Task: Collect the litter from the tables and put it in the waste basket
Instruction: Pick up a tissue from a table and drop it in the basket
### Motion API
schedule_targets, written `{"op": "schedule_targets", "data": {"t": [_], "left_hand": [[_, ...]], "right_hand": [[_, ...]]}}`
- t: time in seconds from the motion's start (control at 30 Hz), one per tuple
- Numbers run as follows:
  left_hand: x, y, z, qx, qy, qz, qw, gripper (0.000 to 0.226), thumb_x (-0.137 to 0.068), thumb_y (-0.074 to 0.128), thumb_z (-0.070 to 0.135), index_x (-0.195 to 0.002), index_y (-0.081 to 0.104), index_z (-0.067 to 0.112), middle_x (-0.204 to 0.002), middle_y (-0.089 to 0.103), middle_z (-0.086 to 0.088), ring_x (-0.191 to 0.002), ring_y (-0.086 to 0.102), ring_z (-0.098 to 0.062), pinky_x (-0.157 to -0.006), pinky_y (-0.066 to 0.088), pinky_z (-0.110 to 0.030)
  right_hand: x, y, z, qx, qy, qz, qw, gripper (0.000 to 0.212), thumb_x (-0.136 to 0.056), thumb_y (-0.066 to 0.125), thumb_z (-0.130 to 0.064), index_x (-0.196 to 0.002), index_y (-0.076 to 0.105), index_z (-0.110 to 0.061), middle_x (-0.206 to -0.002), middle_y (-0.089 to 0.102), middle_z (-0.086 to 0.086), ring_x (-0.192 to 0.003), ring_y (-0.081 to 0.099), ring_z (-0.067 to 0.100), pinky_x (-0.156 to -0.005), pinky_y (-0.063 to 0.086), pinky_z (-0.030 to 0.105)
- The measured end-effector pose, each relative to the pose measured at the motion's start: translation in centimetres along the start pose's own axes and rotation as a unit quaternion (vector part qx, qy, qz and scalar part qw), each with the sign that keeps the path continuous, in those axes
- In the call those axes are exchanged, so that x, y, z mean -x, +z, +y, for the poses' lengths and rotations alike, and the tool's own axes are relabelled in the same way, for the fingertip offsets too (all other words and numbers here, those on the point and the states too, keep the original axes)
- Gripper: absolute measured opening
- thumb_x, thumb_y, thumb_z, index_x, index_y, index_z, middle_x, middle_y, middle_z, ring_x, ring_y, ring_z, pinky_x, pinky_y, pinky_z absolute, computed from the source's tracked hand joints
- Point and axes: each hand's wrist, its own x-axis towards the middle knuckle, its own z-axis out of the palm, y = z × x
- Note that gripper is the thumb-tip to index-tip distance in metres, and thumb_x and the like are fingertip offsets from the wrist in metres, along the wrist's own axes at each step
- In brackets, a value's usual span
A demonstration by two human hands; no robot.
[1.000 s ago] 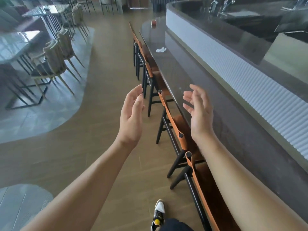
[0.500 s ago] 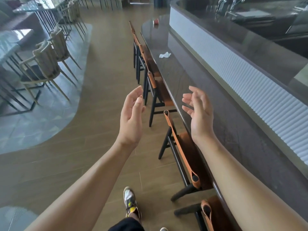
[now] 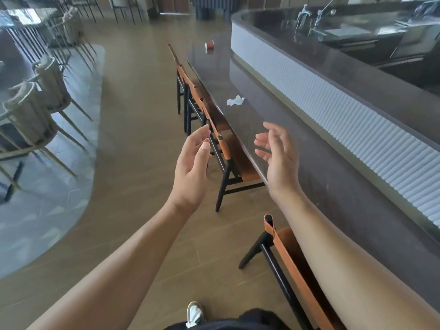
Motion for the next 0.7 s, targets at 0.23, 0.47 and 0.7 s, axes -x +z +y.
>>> {"op": "schedule_targets", "data": {"t": [0.23, 0.47, 0.7], "left_hand": [[-10.8, -3.2, -4.2, 0.005, -0.025, -0.012, 1.0, 0.039, -0.098, 0.045, 0.053, -0.134, 0.059, 0.047, -0.138, 0.065, 0.021, -0.136, 0.057, -0.003, -0.117, 0.048, -0.049], [-22.0, -3.1, -9.6, 0.021, -0.036, -0.039, 0.998, 0.034, -0.099, 0.046, 0.052, -0.13, 0.059, 0.047, -0.131, 0.067, 0.027, -0.132, 0.059, -0.002, -0.104, 0.053, -0.027], [-37.0, -0.9, -15.3, 0.014, -0.048, -0.039, 0.998, 0.031, -0.109, 0.041, 0.027, -0.133, 0.058, 0.039, -0.125, 0.069, 0.031, -0.125, 0.063, 0.003, -0.097, 0.053, -0.021]], "right_hand": [[-8.3, 6.8, 3.9, 0.001, 0.014, 0.026, 1.0, 0.044, -0.096, 0.05, -0.058, -0.124, 0.069, -0.03, -0.108, 0.073, -0.001, -0.103, 0.071, 0.01, -0.089, 0.061, 0.031], [-18.4, 10.4, 9.9, 0.006, 0.024, 0.056, 0.998, 0.037, -0.097, 0.049, -0.056, -0.119, 0.07, -0.035, -0.107, 0.073, -0.002, -0.104, 0.071, 0.012, -0.089, 0.061, 0.033], [-33.9, 14.0, 16.1, -0.014, 0.035, 0.074, 0.997, 0.028, -0.098, 0.052, -0.056, -0.112, 0.072, -0.042, -0.103, 0.074, -0.01, -0.105, 0.07, 0.012, -0.092, 0.06, 0.037]]}}
